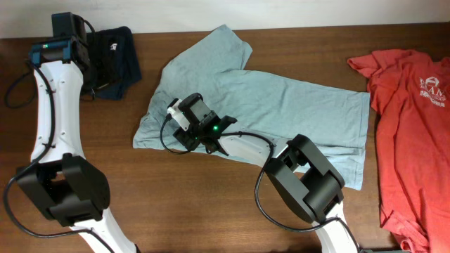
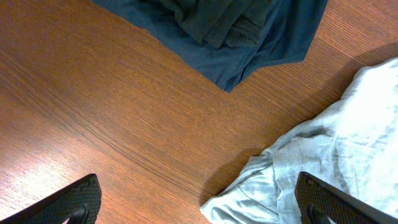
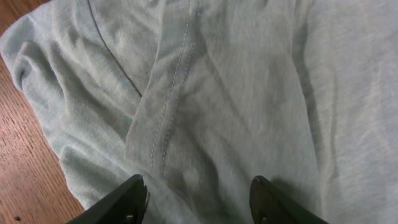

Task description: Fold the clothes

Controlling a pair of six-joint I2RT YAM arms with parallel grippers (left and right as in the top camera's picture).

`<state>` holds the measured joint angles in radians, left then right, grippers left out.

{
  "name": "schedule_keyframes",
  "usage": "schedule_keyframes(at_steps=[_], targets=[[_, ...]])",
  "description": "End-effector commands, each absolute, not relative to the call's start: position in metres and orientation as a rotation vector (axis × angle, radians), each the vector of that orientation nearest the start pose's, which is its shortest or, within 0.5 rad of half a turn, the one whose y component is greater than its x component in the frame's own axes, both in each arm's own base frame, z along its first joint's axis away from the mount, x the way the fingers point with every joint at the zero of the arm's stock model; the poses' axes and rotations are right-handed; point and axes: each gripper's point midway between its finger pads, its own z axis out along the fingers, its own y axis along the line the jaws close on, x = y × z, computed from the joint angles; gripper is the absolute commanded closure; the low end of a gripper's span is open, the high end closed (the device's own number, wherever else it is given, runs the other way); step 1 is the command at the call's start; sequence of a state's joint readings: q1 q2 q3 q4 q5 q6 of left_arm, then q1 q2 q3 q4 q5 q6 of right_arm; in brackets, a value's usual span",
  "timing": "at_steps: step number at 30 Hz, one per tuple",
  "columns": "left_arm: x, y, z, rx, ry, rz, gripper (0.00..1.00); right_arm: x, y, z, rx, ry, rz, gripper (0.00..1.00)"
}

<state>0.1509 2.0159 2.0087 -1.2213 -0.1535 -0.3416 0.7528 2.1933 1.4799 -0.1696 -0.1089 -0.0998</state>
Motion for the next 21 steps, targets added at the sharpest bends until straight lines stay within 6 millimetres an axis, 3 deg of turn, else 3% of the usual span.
schedule_keyframes(at_steps=[1,7,10,14,21], targets=[[0.453,0.094,0.188,-0.711,2.669,0.157,0.01,0.392,0.394,0.014,-1.106,2.242,0.381,0.39],[0.453,0.094,0.188,-0.711,2.669,0.157,0.01,0.391,0.393,0.002,-1.116,2.255,0.375,0.37],[0.453,0.094,0.188,-0.711,2.669,0.157,0.01,0.393,0.394,0.003,-1.112,2.250,0.376,0.43],[0.453,0.094,0.188,-0.711,2.669,0.157,0.01,0.400,0.393,0.008,-1.089,2.236,0.344,0.57],[0.453,0.094,0.188,-0.711,2.669,0.157,0.01,0.412,0.396,0.028,-1.054,2.195,0.319,0.59]])
